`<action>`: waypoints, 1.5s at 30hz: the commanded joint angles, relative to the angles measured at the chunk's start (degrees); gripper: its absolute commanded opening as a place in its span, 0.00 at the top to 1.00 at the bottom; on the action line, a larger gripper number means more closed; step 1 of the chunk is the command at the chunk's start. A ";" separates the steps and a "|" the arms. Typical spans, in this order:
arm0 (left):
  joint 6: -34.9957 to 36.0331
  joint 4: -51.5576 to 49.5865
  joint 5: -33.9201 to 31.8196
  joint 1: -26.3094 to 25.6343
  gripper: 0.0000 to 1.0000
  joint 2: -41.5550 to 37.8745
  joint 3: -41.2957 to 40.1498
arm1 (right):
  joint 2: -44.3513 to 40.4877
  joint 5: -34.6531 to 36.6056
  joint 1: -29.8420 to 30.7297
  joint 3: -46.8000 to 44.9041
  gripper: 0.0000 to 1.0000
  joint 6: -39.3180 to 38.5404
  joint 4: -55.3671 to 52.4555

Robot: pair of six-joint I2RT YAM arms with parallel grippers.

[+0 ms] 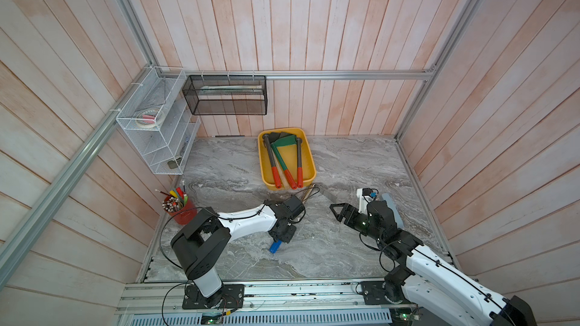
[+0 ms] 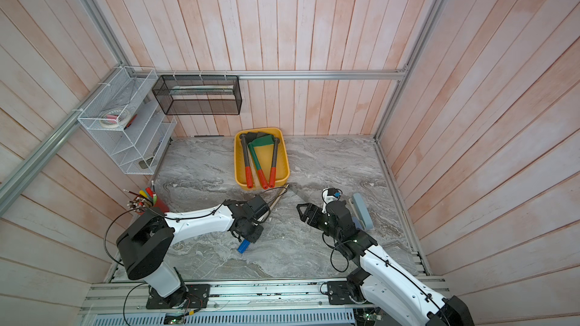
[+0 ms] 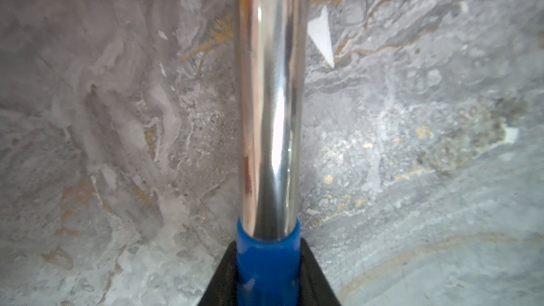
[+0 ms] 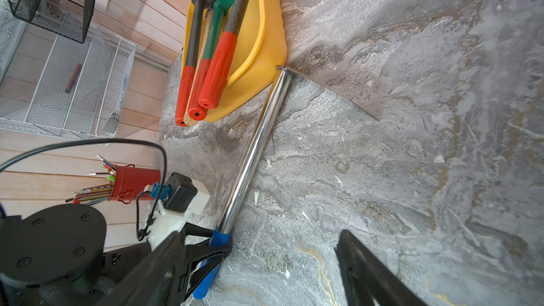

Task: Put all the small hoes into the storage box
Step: Pick up the hoe from the center of the board.

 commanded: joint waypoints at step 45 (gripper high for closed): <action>-1.04 -1.18 -2.79 -2.30 1.00 -14.28 5.78 | 1.77 -3.58 -0.28 -2.52 0.18 3.92 6.06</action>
